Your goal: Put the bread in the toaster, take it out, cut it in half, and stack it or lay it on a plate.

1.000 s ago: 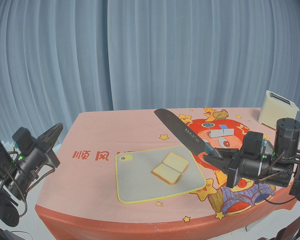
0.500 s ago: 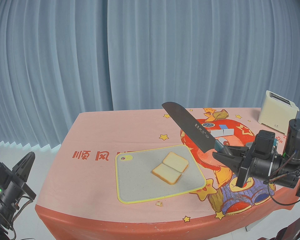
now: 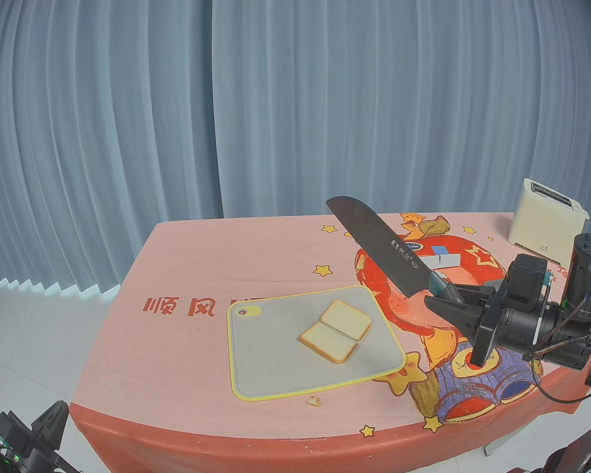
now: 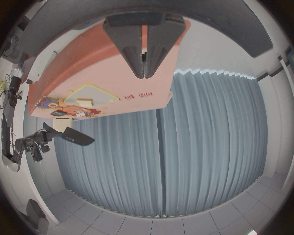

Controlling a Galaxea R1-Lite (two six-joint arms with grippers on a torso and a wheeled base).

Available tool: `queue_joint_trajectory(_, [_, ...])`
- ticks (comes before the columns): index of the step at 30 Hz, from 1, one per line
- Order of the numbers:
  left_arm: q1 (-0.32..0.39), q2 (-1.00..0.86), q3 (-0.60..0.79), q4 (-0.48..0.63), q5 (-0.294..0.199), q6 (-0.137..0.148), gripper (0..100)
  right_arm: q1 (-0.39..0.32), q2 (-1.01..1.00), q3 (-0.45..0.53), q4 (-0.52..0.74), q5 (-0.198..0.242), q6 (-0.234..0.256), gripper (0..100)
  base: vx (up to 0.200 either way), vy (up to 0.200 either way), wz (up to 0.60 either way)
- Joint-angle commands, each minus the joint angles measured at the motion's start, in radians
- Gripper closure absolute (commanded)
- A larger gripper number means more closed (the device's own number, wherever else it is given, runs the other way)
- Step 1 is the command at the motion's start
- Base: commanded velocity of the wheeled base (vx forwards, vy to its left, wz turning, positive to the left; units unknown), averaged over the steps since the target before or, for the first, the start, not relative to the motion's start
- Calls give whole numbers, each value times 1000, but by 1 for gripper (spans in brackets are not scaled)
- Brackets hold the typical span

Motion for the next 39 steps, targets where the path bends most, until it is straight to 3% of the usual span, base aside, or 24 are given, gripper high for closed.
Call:
queue_joint_trajectory(1, [26, -205, 16, 132, 42, -54, 100, -4, -2, 5, 0, 2, 0, 100, 0, 0, 0])
queue_joint_trajectory(2, [58, -232, 13, 146, 57, -78, 100, -4, -6, 7, 0, 2, -1, 100, 0, 0, 0])
queue_joint_trajectory(6, [67, -261, 17, 131, 82, -89, 100, -4, -4, 5, 0, 2, -3, 100, 0, 0, 0])
queue_joint_trajectory(39, [67, -261, 17, 128, 71, -89, 100, -33, -9, 18, 0, 1, -8, 100, 0, 0, 0])
